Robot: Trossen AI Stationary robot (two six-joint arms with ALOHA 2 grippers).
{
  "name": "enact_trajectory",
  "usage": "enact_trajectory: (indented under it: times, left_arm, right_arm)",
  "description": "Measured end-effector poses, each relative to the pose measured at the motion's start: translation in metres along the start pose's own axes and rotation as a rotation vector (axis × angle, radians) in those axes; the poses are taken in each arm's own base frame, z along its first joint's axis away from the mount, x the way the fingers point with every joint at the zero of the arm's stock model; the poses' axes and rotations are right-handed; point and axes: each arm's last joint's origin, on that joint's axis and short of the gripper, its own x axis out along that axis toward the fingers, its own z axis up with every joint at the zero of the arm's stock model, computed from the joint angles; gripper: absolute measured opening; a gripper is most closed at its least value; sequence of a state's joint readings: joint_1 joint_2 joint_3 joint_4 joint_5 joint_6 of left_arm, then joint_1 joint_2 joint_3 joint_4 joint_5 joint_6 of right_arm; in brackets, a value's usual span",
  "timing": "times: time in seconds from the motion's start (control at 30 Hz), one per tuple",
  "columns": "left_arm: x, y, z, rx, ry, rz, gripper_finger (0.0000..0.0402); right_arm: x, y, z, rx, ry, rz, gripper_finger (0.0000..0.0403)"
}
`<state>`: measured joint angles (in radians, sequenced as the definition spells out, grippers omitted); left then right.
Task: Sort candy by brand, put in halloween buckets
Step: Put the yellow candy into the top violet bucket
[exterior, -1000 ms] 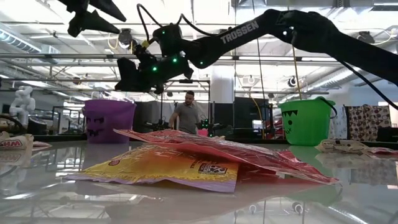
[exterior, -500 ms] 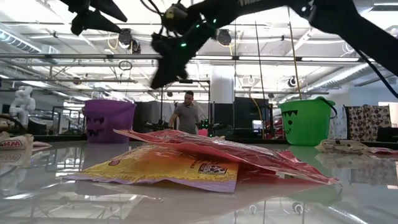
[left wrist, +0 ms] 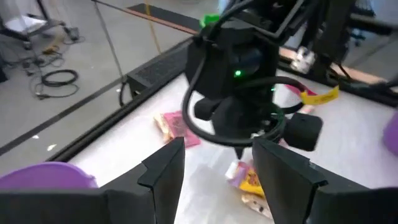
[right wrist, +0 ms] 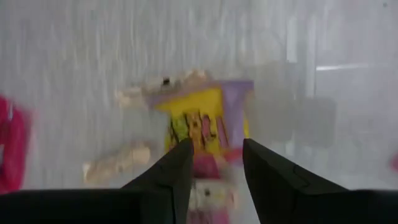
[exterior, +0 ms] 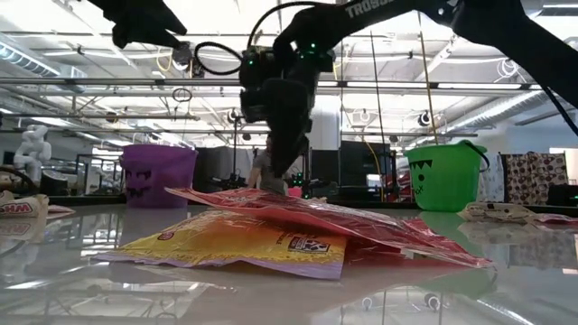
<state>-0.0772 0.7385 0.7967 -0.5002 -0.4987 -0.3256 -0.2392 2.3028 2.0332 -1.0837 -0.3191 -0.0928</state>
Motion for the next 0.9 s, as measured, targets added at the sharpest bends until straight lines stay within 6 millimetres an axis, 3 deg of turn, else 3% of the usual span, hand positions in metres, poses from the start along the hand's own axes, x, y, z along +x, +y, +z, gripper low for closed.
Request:
enact_trajectory:
  times: [0.47, 0.57, 0.73, 0.9]
  left_arm:
    - [0.015, -0.011, -0.007, 0.022, 0.105, -0.105, 0.0196]
    - [0.016, -0.011, -0.007, 0.024, 0.108, -0.103, 0.0196]
    - [0.016, -0.011, -0.005, 0.017, 0.095, -0.108, 0.0196]
    - [0.016, -0.012, -0.005, 0.013, 0.089, -0.11, 0.0196]
  right_arm:
    - [0.054, 0.005, -0.014, 0.139, -0.037, -0.15, 0.0127]
    - [0.059, 0.005, -0.018, 0.176, -0.041, -0.161, 0.0098]
    - [0.061, 0.011, -0.013, 0.15, -0.091, -0.167, 0.0012]
    - [0.053, 0.013, -0.002, 0.153, -0.14, -0.168, 0.0007]
